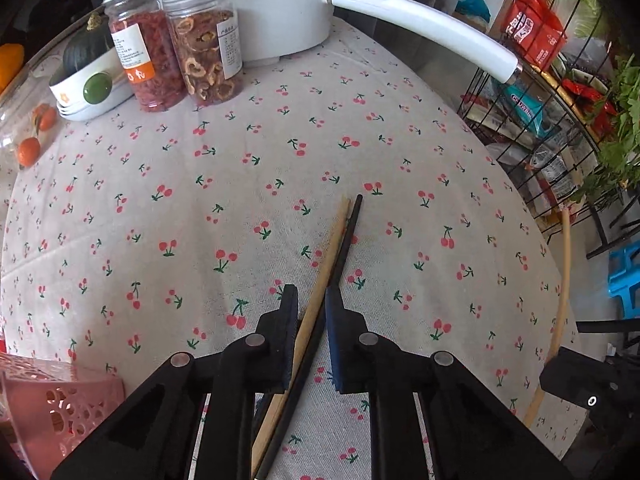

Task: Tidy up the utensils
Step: 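Grasp a wooden chopstick with the right gripper while the left gripper grasps another, then lift both chopsticks into the pink basket and open both grippers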

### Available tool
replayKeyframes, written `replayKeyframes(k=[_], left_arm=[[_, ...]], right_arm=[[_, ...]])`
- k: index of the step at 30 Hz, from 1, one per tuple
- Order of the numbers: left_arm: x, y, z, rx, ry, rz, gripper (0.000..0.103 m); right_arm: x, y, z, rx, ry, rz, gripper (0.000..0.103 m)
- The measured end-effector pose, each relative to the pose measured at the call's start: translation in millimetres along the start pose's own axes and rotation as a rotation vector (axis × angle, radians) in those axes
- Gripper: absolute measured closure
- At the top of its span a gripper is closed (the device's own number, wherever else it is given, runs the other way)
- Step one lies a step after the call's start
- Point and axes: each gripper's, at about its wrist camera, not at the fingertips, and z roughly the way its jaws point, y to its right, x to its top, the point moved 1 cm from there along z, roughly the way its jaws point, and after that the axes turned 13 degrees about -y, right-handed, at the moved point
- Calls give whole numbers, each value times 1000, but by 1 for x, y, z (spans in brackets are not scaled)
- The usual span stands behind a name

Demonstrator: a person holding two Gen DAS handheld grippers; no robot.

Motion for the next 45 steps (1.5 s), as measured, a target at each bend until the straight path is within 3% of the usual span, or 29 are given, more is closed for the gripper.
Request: replayKeyframes(k=[6,14,18,25,31,38,45], left_arm=[[12,-4,5,-5,-31,-40,92],[18,20,17,103,-82,65,92],[19,25,17,102,-100,64,94],[-21,40,-42,21,36,135,97],[-80,43,-111,-24,179,205,97],[-155,11,-166,-85,306,199,97],[-201,-33,-212,-150,451,136,97]], right_arm=[[2,8,-9,38,11,17,99],[1,9,-8,48,4,28,99],[2,7,-8,47,4,25,99],[-1,2,-24,76,64,23,99],[-16,-15,-41,81,123,-11,99],[-48,-48,-63,84,184,-108,99],[-75,-92,-85,69,268,-238,99]])
